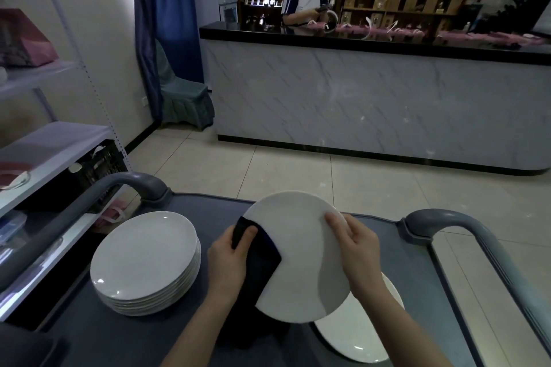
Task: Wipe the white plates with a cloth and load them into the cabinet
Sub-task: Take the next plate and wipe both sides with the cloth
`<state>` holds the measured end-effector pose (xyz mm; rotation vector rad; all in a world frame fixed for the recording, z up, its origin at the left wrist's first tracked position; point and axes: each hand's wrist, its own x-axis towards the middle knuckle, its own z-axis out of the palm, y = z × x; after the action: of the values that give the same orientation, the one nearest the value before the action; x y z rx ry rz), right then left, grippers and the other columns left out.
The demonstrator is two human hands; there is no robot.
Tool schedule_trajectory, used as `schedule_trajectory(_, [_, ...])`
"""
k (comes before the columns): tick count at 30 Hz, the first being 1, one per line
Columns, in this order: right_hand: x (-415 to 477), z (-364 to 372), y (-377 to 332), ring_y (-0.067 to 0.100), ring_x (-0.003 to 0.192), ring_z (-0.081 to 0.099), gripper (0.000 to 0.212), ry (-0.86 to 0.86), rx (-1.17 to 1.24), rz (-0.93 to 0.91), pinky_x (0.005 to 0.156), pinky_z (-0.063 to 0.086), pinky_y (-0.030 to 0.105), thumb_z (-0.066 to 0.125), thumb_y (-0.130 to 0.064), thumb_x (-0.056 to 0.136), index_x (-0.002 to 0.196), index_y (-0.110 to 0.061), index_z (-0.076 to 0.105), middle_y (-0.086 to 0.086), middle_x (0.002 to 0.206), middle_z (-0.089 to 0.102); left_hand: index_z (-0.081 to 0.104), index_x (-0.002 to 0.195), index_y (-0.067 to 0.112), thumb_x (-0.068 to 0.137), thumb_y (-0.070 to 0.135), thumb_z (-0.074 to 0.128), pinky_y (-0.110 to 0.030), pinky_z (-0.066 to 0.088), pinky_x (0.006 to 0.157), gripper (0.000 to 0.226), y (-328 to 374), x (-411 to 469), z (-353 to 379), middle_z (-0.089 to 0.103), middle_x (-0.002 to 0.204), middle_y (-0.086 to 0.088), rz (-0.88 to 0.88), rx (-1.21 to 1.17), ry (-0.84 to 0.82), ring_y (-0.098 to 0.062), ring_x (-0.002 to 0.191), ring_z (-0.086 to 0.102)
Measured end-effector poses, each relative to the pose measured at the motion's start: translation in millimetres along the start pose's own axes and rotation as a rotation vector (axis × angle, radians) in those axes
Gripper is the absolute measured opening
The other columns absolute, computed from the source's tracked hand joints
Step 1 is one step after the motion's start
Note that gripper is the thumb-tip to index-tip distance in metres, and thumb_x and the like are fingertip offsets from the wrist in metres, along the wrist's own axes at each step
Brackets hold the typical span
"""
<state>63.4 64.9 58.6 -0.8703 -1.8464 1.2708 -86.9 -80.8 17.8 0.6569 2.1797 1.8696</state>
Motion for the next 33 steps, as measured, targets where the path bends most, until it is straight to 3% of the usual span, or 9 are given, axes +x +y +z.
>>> schedule_trajectory(2, [-3.8,-0.5,7.5,0.008,0.057,0.044,0.039,-0.005,-0.006,0.045,0.059,0.036,0.029,0.061,-0.045,0.089,0.071,-0.011,0.060,0.005,0.063,0.054,0.063,0.070,0.015,0.091,0.031,0.065,-0.018,0.040,0.054,0.027,-4.1,-2.0,-2.2,0.064,0.068,-0.007,-0.024,0.017,-0.019,-0.007,0.059,0.050])
schedule_trajectory(5, [1.6,-7.7,7.5,0.003,0.055,0.043,0.039,-0.083,-0.090,-0.051,0.053,0.034,0.018,0.063,-0.045,0.090,0.069,-0.012,0.059,0.005,0.062,0.055,0.064,0.070,0.013,0.090,0.029,0.069,-0.026,0.042,0.057,0.026,3.0,8.2,-5.3,0.064,0.065,-0.003,0.067,0.083,-0.109,-0.006,0.059,0.049])
schedule_trajectory(10, [9.8,0.6,-8.2,-0.003,0.057,0.051,0.036,-0.369,-0.350,-0.312,0.057,0.035,0.011,0.065,-0.033,0.093,0.061,-0.045,0.055,-0.021,0.058,0.056,0.058,0.060,0.039,0.081,0.033,0.074,-0.012,0.035,0.055,0.028,29.3,21.0,7.6,0.057,0.056,0.018,0.270,0.239,-0.427,0.005,0.055,0.049])
schedule_trajectory(13, [9.7,-0.1,-5.7,-0.002,0.055,0.047,0.034,-0.246,-0.254,-0.250,0.055,0.035,0.013,0.066,-0.034,0.093,0.060,-0.037,0.058,-0.017,0.056,0.054,0.060,0.063,0.025,0.084,0.028,0.075,-0.018,0.034,0.054,0.027,24.1,24.0,5.8,0.056,0.055,0.010,0.224,0.235,-0.257,0.001,0.054,0.046])
schedule_trajectory(17, [-4.8,10.5,9.5,0.004,0.053,0.040,0.038,0.079,0.044,0.034,0.051,0.033,0.017,0.064,-0.040,0.092,0.061,-0.018,0.056,-0.011,0.055,0.046,0.061,0.066,0.014,0.086,0.031,0.072,-0.021,0.039,0.054,0.029,10.6,12.8,3.1,0.062,0.061,0.000,0.003,0.063,0.067,-0.003,0.054,0.048])
schedule_trajectory(20, [-13.3,16.0,17.5,0.004,0.050,0.039,0.040,0.145,0.136,0.186,0.054,0.034,0.026,0.062,-0.039,0.093,0.061,-0.017,0.053,-0.009,0.053,0.045,0.059,0.064,0.012,0.087,0.033,0.071,-0.027,0.041,0.057,0.033,1.5,5.5,4.9,0.059,0.058,0.002,-0.124,0.032,0.120,-0.009,0.057,0.048])
schedule_trajectory(26, [17.3,-12.1,-2.5,0.005,0.064,0.059,0.014,-0.231,-0.137,-0.034,0.059,0.043,0.019,0.067,-0.040,0.088,0.078,-0.032,0.069,-0.006,0.070,0.068,0.059,0.061,0.018,0.082,0.030,0.076,-0.018,0.036,0.053,0.030,11.3,22.6,-2.4,0.059,0.058,0.004,0.111,0.134,-0.112,-0.001,0.053,0.047])
schedule_trajectory(29, [27.2,-3.2,-11.1,0.000,0.064,0.055,0.022,-0.480,-0.386,-0.204,0.061,0.040,0.019,0.063,-0.043,0.092,0.077,-0.027,0.066,-0.009,0.067,0.063,0.061,0.061,0.024,0.075,0.035,0.078,-0.017,0.036,0.056,0.025,21.0,25.5,8.9,0.059,0.059,0.006,0.235,0.238,-0.337,0.002,0.055,0.048])
schedule_trajectory(33, [24.5,0.5,-2.8,-0.001,0.059,0.048,0.027,-0.378,-0.313,-0.262,0.056,0.035,0.016,0.064,-0.035,0.093,0.068,-0.025,0.062,-0.007,0.063,0.058,0.059,0.064,0.013,0.081,0.028,0.077,-0.021,0.035,0.054,0.030,14.8,23.3,14.5,0.055,0.057,0.000,0.183,0.201,-0.233,-0.001,0.053,0.044])
